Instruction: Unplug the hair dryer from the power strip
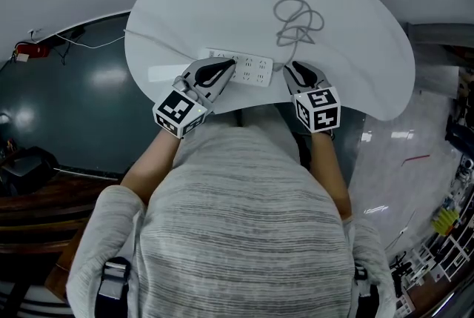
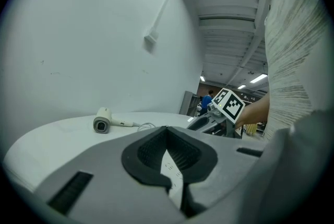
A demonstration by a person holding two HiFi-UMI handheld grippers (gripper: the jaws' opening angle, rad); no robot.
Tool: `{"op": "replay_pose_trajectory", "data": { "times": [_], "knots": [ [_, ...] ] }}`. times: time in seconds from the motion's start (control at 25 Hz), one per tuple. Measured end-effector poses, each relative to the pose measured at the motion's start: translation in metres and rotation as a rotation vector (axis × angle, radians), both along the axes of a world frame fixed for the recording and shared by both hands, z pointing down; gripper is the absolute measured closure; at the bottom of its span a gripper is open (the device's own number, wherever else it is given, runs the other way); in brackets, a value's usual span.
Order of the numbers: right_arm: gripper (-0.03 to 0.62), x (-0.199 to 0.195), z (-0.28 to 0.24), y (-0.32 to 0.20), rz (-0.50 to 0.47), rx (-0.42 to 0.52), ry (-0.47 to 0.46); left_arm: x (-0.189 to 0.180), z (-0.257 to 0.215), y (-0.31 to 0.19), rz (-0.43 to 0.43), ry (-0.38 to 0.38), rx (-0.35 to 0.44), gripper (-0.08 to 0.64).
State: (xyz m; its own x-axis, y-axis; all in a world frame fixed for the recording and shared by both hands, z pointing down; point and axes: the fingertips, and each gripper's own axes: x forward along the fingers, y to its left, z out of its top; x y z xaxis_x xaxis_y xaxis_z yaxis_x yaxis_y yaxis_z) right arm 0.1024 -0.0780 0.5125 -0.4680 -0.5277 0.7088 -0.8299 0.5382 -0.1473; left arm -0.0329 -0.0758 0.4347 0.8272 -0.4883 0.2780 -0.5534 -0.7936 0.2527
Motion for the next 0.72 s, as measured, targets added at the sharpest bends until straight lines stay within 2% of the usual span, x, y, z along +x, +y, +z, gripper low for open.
{"op": "replay_pose_trajectory", "data": {
  "times": [0.44,0.72],
  "knots": [
    [0.548,-0.046,-0.071,0.019,-0.102,0.281,-0.154,-0.007,-0.018,0.013,0.005,0.035,0.034,0.554],
    [0.561,-0.070,-0.091,0.042,-0.137,0.360,-0.201,-0.008,-0.020,0.041,0.055,0.036,0.041,0.554]
  ]
}}
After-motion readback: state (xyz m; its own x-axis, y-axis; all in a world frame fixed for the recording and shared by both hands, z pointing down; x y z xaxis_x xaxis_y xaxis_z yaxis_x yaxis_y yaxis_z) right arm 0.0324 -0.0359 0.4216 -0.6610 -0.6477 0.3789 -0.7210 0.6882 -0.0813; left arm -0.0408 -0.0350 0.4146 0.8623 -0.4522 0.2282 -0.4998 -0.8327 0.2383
